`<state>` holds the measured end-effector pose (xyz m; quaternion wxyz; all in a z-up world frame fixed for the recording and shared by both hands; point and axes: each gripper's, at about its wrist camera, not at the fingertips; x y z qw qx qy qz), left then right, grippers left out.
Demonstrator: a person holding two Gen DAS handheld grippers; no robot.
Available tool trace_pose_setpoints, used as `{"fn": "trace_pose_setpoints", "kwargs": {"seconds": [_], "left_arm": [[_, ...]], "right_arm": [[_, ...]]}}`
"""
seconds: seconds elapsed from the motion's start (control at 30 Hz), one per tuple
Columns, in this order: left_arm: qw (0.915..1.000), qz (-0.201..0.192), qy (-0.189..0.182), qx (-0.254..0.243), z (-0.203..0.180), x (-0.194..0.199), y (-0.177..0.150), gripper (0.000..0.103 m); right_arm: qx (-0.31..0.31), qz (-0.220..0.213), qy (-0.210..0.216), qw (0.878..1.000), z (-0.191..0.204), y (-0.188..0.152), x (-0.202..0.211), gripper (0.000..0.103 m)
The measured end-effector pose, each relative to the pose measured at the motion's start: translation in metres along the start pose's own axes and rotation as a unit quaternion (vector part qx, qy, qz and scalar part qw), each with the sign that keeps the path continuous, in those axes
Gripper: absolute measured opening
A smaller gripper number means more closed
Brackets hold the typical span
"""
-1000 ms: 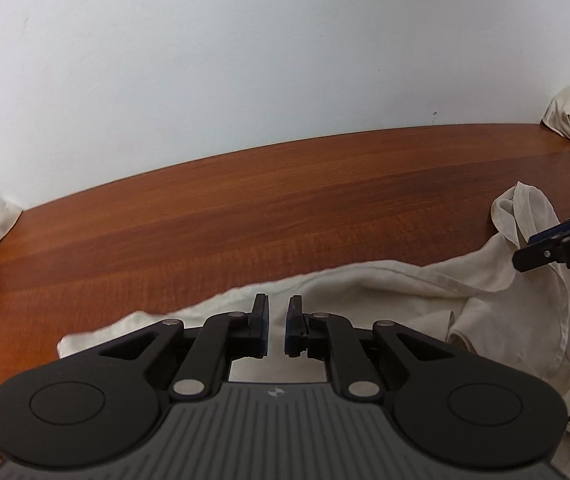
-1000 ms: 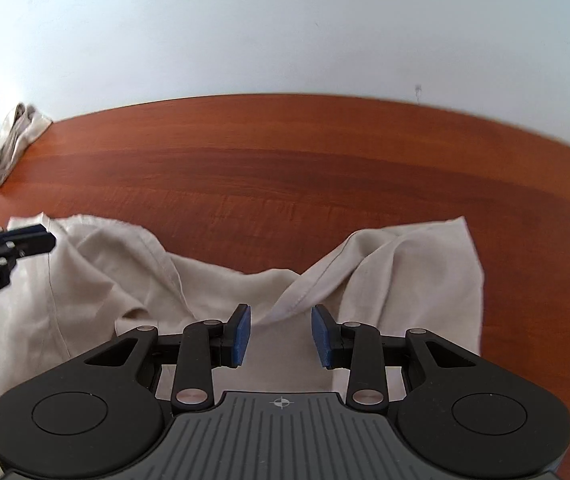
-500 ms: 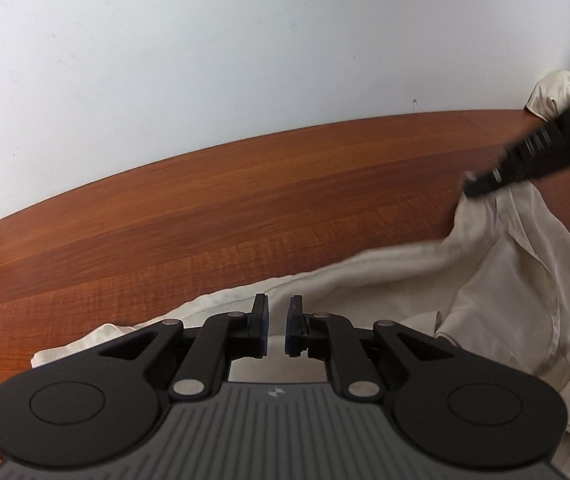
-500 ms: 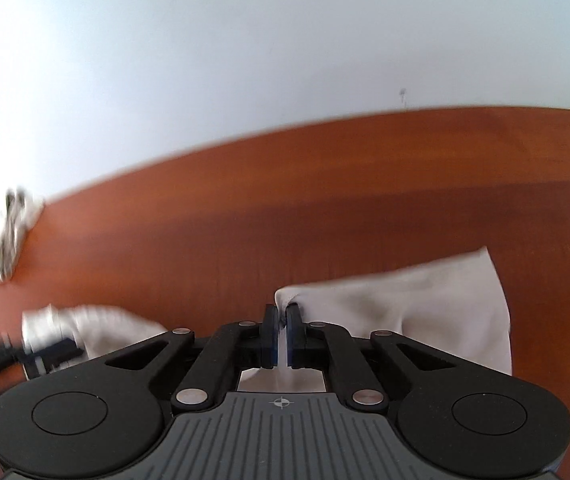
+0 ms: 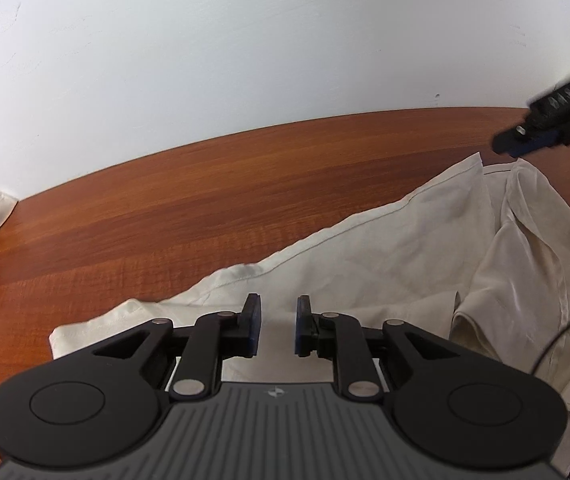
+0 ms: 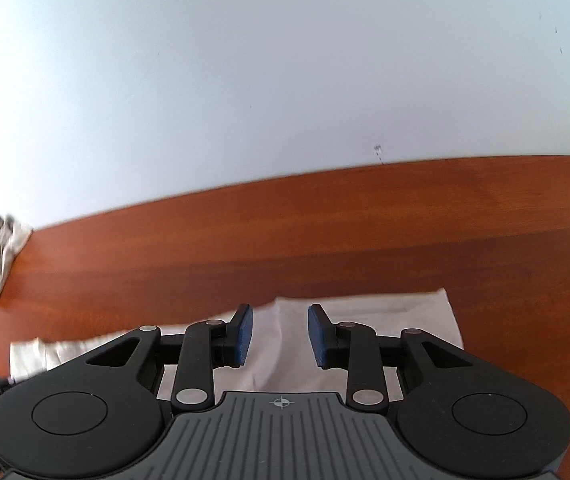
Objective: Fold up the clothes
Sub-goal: 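Smooth the spread shirt with both open tools, moving over its body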
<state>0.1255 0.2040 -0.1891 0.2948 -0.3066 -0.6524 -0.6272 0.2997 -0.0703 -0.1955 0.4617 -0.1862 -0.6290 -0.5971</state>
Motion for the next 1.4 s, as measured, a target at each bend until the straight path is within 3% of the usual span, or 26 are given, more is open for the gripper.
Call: {"fn": "trace_pose_setpoints", "kwargs": {"seconds": [0.23,0.53,0.8,1.03,1.4], "left_arm": [[0.9997,0.011,0.009,0.017,0.004,0.014,-0.014,0.026],[0.9986,0.034,0.001,0.04,0.004,0.023,-0.029,0.027],[0.999,0.039,-0.016,0.016,-0.01,0.024,-0.039,0.031],[0.9993,0.036,-0.004,0.012,-0.011,0.029,-0.047,0.031],[0.9988,0.031,0.013,0.035,0.003,0.05,-0.062,0.031]], "right_arm": [[0.04,0.018,-0.036,0.998,-0.004,-0.035,0.009,0.033],[0.08,0.029,-0.01,0.996,0.005,-0.052,0.019,0.033],[0.135,0.03,0.027,0.99,0.026,-0.07,0.031,0.033],[0.226,0.01,0.091,0.97,0.077,-0.097,0.047,0.033],[0.362,-0.01,0.152,0.92,0.142,-0.125,0.044,0.033]]}}
Point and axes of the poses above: each gripper's, at about its wrist camera, not at the fingertips, and x roughly against the way its jaws point, z to its left, y to its top, and after that the axes turned 12 degrees about -y, right-handed
